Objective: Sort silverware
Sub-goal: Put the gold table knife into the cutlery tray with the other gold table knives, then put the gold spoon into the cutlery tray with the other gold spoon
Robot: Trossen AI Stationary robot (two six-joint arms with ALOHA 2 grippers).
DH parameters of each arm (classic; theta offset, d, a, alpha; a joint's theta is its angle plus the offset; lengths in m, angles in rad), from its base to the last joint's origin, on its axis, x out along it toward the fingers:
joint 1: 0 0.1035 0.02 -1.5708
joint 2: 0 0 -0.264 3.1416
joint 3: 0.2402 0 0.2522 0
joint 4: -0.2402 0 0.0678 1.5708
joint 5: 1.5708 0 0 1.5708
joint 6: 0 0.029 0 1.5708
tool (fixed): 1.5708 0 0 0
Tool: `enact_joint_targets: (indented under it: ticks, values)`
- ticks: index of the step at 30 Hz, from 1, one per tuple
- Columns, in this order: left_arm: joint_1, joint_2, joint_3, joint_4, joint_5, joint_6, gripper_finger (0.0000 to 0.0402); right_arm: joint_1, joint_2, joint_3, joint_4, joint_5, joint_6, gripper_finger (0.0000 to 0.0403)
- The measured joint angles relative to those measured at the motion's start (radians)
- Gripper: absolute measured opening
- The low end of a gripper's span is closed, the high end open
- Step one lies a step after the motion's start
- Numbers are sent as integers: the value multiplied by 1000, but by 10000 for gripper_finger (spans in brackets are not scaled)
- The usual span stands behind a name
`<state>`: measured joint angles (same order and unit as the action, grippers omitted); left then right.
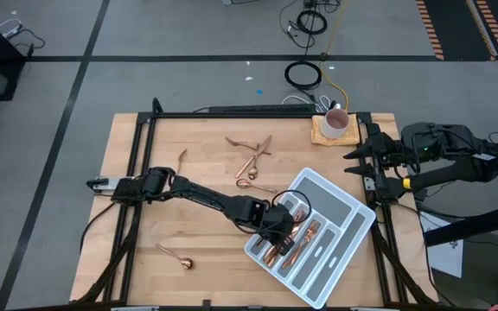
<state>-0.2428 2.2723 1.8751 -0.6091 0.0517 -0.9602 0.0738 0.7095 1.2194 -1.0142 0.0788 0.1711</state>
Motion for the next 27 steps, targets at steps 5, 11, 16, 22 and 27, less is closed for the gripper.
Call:
enact_joint_targets:
  ticks: [5,11,16,22,27]
  values:
    - [0,0,0,14,7,35,51,0,0,0,0,0,0,167]
    - [0,0,0,61,16,81,53,0,0,0,0,0,0,167]
    - [0,-1,0,61,26,104,60,0,0,0,0,0,0,167]
    - [0,-1,0,54,27,114,99,0,0,0,0,0,0,167]
    - [0,-1,0,54,27,133,132,0,0,0,0,0,0,167]
